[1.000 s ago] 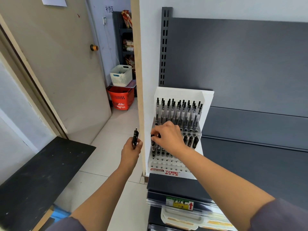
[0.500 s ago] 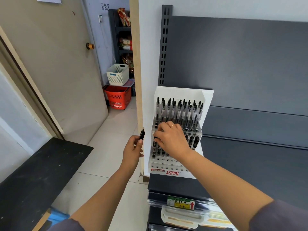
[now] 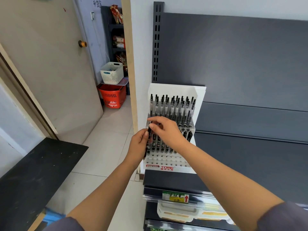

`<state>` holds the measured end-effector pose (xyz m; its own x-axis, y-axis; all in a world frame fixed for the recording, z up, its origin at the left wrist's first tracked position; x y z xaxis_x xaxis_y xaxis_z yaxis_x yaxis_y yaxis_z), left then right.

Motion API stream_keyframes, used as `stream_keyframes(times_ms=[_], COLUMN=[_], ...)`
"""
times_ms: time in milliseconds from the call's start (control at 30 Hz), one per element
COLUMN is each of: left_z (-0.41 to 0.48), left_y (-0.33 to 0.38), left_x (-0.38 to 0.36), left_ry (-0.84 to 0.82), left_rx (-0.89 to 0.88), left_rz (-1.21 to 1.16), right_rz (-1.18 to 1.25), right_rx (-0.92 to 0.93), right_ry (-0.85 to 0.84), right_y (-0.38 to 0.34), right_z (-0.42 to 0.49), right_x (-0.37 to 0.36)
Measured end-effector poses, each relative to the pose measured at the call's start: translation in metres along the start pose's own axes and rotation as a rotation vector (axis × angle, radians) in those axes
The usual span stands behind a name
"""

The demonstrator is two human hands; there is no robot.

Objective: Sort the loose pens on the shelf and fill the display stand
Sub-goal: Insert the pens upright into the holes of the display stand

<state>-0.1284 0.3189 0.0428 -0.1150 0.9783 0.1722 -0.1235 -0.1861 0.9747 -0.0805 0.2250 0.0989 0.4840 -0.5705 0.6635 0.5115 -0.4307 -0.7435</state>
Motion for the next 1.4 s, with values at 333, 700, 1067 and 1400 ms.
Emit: stream_keyframes(times_ms=[333, 700, 1067, 1400], left_z=[-0.003, 0.017, 0.017, 0.017], left_y=[0.008, 0.011, -0.001, 0.066], left_x=[0.018, 0.011, 0.012, -0.044], left_ry=[0.163, 0.009, -0.002, 0.139], left_rx=[-0.009, -0.023, -0.014, -0.218], left_rz=[0.234, 0.616, 0.573, 0.824], right_rz=[-0.092, -0.488, -0.655, -0.665], right_rx=[-0.002, -0.007, -0.030, 0.020], right_ry=[0.076, 0.027, 0.125, 0.150], right_y=[-0.002, 0.000, 0.016, 0.029], right_z=[-0.008, 0.001, 0.003, -0.043], right_x=[0.026, -0.003, -0.011, 0.042])
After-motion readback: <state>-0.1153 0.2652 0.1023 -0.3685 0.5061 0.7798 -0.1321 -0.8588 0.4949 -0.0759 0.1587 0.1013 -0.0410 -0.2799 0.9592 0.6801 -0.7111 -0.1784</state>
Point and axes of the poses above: each hand's wrist, its own z-axis towards the middle knuckle, its own x-axis out of the back of the hand, y = z × x, the point moved 9 cm from there along z, towards the middle knuckle, and after that the axes turned 14 degrees about -y, right-handed, at the moved point
